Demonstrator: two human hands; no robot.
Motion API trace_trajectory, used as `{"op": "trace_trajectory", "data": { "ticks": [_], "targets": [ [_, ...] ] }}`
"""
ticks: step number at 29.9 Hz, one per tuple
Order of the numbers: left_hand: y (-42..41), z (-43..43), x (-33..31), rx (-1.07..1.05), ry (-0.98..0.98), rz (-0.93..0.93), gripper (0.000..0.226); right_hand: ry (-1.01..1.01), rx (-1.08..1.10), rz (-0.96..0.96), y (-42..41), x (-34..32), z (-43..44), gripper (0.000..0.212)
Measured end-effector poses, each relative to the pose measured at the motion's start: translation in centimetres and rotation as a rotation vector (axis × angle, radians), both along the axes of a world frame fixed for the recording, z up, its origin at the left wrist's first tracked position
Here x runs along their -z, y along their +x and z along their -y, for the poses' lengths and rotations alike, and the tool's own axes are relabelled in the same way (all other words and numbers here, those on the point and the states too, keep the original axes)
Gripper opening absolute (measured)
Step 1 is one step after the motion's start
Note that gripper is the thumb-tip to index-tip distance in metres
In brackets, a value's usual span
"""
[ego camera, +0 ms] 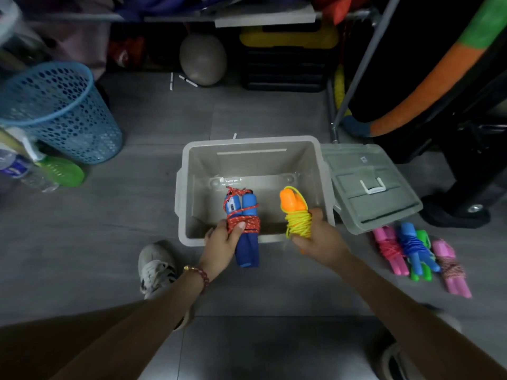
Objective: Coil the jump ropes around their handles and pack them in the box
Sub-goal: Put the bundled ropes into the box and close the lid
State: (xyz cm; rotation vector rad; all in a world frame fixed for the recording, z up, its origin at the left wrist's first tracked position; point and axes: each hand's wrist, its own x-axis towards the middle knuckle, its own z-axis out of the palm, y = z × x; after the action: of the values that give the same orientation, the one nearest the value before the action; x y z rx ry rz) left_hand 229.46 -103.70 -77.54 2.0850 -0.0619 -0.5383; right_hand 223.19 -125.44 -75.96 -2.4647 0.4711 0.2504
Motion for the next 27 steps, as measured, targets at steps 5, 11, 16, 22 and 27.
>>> {"op": "trace_trajectory", "data": {
  "ticks": [5,11,16,22,27],
  "targets": [
    [1.2,0.3,-0.7,-0.026,0.005,-0.061,0.071,0.005,0.014,-0.051,1.5,-1.2,0.0,0.057],
    [-1.6,0.2,-0.1,0.061,-0.067,-0.174,0.055,-0.050,-0.007,-0.150,-0.7,-1.0,0.1,0.058],
    [-2.1,-0.5,-0.9,-0.023,-0.119,-0.186,0.026,0.089,0.076,-0.226,-0.3,-1.2,-0.4,0.049],
    [1.6,0.5,1.9,-0.426,-0.150,-0.299,0.038,0.259,0.064,-0.264,4.0,3.8,-2.7,0.041],
    [4.8,0.4,6.7,-0.471,0.037,-0.193,0.040,0.273,0.065,-0.331,7.5,9.0,-5.7,0.055]
  ]
}}
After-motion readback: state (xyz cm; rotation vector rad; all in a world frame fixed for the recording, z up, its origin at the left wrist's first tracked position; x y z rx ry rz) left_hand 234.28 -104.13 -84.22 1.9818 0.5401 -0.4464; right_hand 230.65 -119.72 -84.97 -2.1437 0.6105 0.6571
